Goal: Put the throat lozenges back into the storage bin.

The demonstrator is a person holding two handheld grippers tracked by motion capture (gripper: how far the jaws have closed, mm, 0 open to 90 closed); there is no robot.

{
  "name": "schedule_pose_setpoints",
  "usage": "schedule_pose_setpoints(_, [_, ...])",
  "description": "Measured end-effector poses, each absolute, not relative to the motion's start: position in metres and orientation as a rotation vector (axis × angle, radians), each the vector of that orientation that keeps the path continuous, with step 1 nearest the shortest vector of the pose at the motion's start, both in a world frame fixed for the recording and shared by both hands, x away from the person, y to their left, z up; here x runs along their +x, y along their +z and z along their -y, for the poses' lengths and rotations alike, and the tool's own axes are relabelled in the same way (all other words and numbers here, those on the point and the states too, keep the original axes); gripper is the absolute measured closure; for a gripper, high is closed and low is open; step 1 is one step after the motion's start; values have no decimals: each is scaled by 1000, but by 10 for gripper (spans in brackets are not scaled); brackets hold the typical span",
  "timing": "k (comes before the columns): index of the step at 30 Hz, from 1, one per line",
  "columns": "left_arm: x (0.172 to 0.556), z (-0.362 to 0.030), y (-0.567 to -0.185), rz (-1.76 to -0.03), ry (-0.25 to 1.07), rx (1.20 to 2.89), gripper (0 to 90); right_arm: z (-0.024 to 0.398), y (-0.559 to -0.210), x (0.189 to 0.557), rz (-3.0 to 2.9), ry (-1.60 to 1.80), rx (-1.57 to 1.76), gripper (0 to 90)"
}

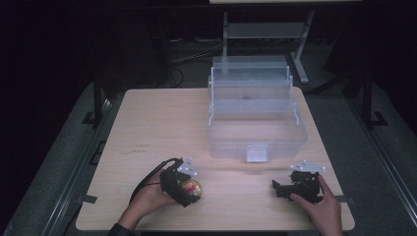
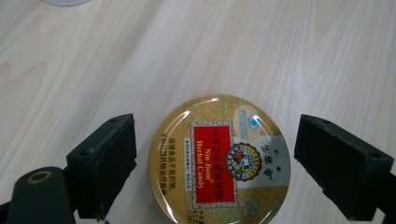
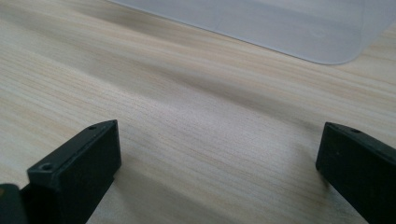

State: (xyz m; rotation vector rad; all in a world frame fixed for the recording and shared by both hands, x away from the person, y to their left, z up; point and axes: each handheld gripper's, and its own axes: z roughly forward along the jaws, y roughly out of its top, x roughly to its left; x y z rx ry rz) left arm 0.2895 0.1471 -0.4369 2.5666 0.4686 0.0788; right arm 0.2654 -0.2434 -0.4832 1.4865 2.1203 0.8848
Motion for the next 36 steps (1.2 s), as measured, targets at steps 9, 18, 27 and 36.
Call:
schedule_pose_setpoints(9, [288,-145,-443,-446,95,2624,120,243,-483,265,-2120,885,1486,0])
schedule_pose_setpoints(18, [287,-145,-448,-458,100,2647,121,243,-483,265,-2120,885,1486,0])
schedule_pose_setpoints(27, [287,-145,-450,-452,98,2659,138,243,-483,265,-2120,885,1486,0])
schedule_pose_setpoints(36, [287,-146,-449,-453,83,2656,190,243,-483,265,-2120,885,1486,0])
